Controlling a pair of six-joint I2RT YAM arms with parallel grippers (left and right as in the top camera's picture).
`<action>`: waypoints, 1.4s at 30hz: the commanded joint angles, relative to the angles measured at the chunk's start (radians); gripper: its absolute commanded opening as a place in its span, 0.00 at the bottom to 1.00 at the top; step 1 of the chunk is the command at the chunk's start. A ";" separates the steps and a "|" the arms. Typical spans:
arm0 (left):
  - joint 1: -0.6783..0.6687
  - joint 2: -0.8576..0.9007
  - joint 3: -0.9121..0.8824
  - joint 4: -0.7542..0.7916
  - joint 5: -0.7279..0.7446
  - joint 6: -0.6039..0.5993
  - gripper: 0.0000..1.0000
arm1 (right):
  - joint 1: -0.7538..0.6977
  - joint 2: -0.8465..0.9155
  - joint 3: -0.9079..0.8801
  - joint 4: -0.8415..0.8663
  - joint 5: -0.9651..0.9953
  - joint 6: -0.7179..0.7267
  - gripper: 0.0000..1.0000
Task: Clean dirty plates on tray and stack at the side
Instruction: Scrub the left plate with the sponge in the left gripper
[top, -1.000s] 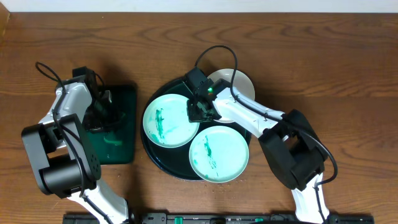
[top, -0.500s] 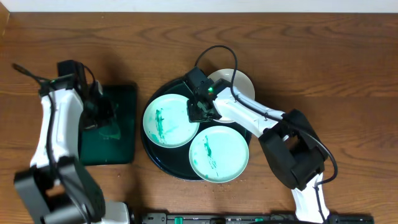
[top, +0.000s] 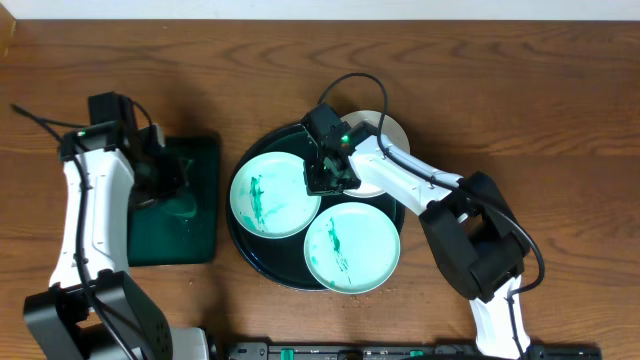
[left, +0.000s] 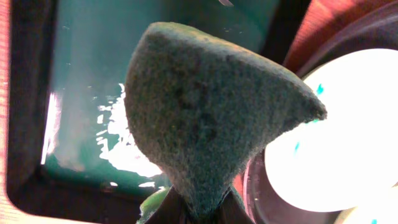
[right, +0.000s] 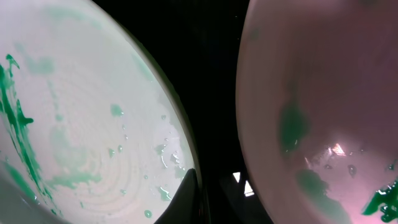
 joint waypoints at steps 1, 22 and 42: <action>-0.089 -0.001 0.016 0.027 0.022 -0.085 0.07 | -0.006 0.027 0.013 -0.009 -0.020 -0.018 0.01; -0.418 0.332 0.007 0.145 -0.034 -0.333 0.07 | -0.006 0.027 0.013 -0.012 -0.019 -0.018 0.01; -0.431 0.370 0.006 0.185 0.068 -0.128 0.07 | -0.006 0.027 0.013 -0.009 -0.016 -0.018 0.01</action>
